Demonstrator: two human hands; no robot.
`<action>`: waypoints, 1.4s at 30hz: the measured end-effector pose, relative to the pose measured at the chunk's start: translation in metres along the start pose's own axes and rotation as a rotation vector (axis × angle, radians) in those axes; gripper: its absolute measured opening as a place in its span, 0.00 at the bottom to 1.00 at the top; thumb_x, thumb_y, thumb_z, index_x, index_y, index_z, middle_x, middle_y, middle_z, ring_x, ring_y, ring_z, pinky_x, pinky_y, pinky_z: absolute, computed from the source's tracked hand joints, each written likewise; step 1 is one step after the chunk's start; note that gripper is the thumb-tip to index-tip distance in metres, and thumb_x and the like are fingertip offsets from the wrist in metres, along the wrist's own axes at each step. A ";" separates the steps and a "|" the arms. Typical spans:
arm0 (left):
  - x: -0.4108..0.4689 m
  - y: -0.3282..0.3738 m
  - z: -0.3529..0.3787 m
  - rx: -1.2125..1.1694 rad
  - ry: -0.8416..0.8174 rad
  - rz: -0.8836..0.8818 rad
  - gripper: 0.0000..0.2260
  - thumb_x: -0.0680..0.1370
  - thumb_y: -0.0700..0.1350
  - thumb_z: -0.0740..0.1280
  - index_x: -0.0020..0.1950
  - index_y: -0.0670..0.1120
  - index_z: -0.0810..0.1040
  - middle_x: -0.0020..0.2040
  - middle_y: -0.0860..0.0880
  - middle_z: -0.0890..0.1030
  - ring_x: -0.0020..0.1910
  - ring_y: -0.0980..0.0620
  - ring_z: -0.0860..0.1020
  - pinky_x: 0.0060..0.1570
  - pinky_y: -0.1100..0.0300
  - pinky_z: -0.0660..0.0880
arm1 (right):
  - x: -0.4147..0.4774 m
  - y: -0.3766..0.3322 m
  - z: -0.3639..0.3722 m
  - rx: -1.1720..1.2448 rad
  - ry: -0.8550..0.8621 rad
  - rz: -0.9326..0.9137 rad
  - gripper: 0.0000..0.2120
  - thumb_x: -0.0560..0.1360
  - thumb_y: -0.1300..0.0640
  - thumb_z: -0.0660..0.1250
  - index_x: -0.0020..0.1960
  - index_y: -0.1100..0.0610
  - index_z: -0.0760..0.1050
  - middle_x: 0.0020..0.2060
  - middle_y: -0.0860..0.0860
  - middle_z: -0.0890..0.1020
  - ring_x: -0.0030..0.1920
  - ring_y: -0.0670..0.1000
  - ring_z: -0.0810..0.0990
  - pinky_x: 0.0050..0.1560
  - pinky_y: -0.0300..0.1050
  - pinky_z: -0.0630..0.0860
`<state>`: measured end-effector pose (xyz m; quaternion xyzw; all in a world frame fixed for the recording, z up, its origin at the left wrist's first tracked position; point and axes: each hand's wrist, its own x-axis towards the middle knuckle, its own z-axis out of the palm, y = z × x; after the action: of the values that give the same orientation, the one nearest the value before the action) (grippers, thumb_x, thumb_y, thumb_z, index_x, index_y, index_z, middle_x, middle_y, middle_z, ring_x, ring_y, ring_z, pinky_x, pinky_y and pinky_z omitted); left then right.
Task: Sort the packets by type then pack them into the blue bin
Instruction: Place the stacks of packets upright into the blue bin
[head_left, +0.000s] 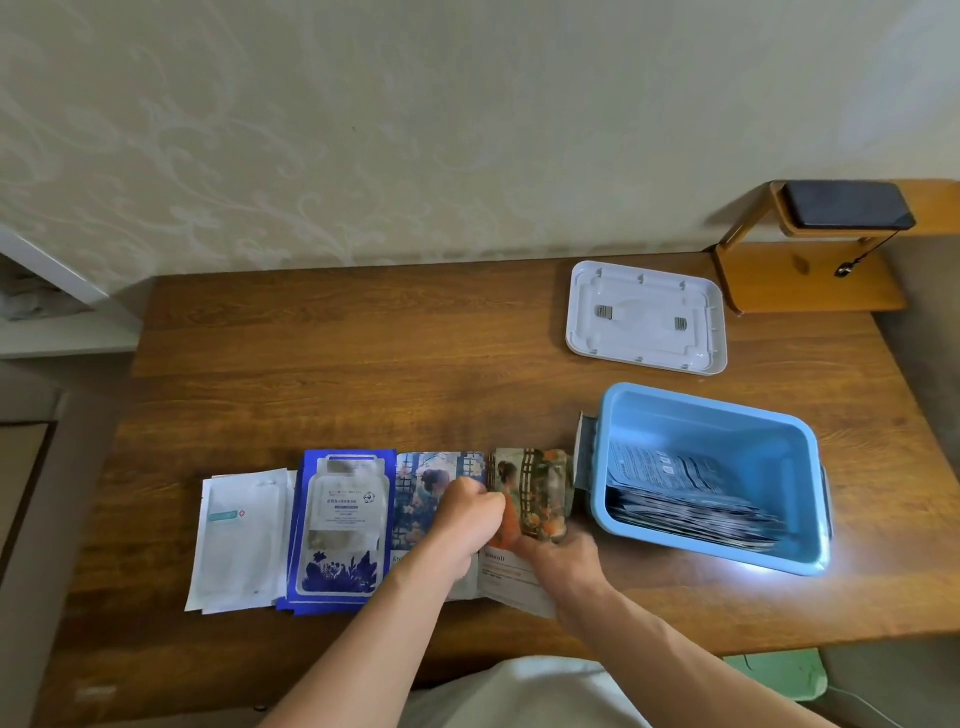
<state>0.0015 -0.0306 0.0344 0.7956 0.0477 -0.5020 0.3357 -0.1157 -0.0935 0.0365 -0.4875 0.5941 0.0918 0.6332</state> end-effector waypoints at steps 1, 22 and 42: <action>0.000 0.002 -0.002 -0.009 -0.017 -0.018 0.16 0.77 0.48 0.63 0.65 0.49 0.73 0.63 0.45 0.77 0.58 0.46 0.78 0.58 0.48 0.80 | -0.002 0.000 0.003 -0.013 -0.005 -0.037 0.18 0.68 0.45 0.80 0.52 0.52 0.80 0.44 0.52 0.86 0.48 0.54 0.84 0.55 0.57 0.82; -0.077 0.159 -0.060 0.258 0.008 0.676 0.32 0.72 0.37 0.72 0.70 0.60 0.69 0.64 0.52 0.70 0.65 0.50 0.72 0.65 0.49 0.74 | -0.074 -0.140 -0.069 -0.365 0.142 -0.709 0.14 0.73 0.40 0.73 0.33 0.43 0.77 0.27 0.36 0.80 0.33 0.36 0.79 0.29 0.31 0.70; -0.063 0.149 0.111 1.455 -0.073 1.077 0.06 0.80 0.37 0.65 0.54 0.46 0.71 0.52 0.45 0.77 0.51 0.43 0.78 0.45 0.49 0.74 | -0.009 -0.089 -0.214 -1.619 0.331 -0.682 0.14 0.79 0.61 0.61 0.63 0.49 0.73 0.45 0.49 0.82 0.41 0.56 0.78 0.38 0.46 0.68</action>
<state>-0.0529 -0.1941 0.1290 0.7096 -0.6706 -0.2079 -0.0594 -0.1983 -0.2899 0.1286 -0.9423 0.2539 0.2182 -0.0059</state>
